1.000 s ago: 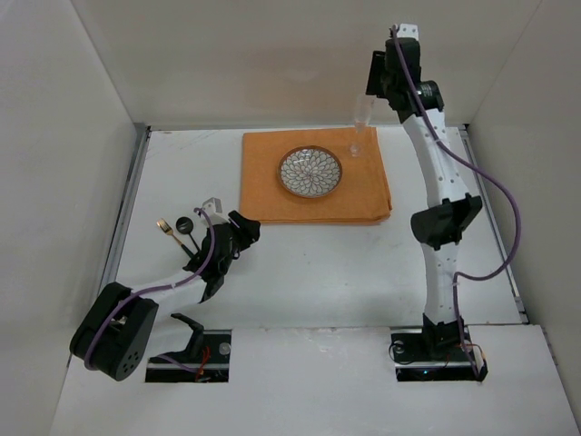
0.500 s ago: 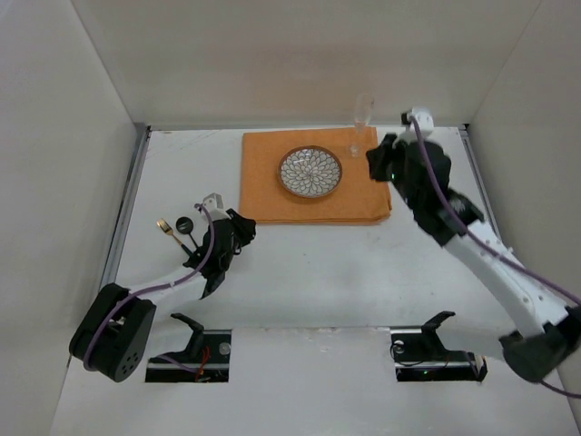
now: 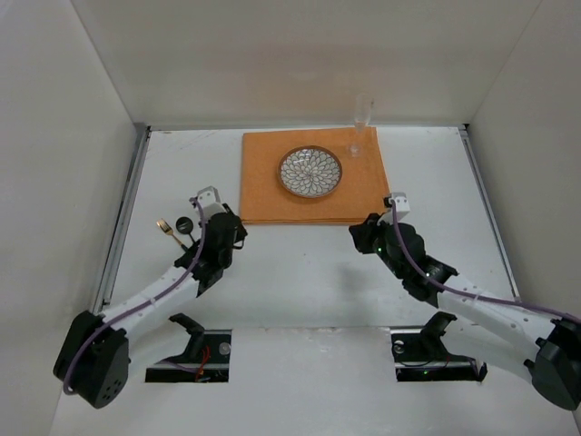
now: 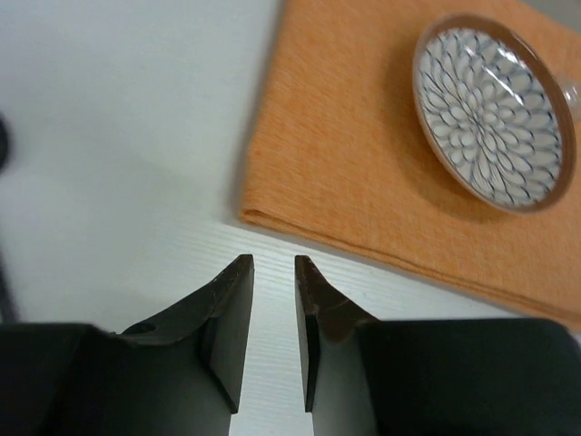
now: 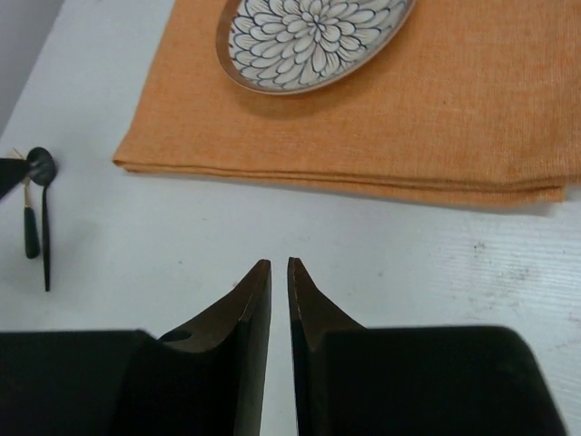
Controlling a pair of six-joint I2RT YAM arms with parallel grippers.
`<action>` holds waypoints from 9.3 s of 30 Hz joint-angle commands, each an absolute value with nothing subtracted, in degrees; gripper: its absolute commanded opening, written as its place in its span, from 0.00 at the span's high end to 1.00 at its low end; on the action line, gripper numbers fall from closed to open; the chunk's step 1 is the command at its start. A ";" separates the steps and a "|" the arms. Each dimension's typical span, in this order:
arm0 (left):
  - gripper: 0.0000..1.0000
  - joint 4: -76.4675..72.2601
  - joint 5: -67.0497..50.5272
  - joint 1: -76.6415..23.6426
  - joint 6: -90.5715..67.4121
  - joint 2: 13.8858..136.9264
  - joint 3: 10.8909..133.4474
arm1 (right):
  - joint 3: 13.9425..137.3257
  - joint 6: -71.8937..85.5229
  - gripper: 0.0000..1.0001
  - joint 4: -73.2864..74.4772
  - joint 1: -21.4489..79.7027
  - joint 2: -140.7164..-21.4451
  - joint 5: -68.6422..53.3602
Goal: Set the dinner table for one person
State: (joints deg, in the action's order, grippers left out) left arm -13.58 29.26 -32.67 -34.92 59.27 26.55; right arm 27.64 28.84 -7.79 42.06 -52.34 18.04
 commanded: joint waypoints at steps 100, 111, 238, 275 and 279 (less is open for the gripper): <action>1.00 -5.10 13.27 -43.98 -40.60 131.30 113.45 | 15.65 44.21 0.88 -16.70 22.63 -38.94 21.00; 1.00 -4.57 13.62 -44.69 -42.63 140.36 121.11 | 15.29 43.68 0.58 -18.54 21.75 -38.14 18.72; 1.00 0.54 21.53 -19.98 -31.83 67.05 40.42 | 19.33 37.26 0.63 -20.48 33.00 -47.20 24.35; 1.00 -5.01 5.01 -21.75 -20.92 111.97 72.95 | 20.48 35.33 0.59 -21.27 34.67 -50.80 26.10; 1.00 -5.01 5.10 -21.49 -21.27 112.94 73.04 | 20.48 35.33 0.58 -20.83 34.67 -49.66 26.01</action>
State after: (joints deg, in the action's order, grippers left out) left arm -5.17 6.44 -22.00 -20.93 112.66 70.78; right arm 18.92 36.21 -18.48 34.22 -50.96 25.26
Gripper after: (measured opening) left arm 0.127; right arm 0.415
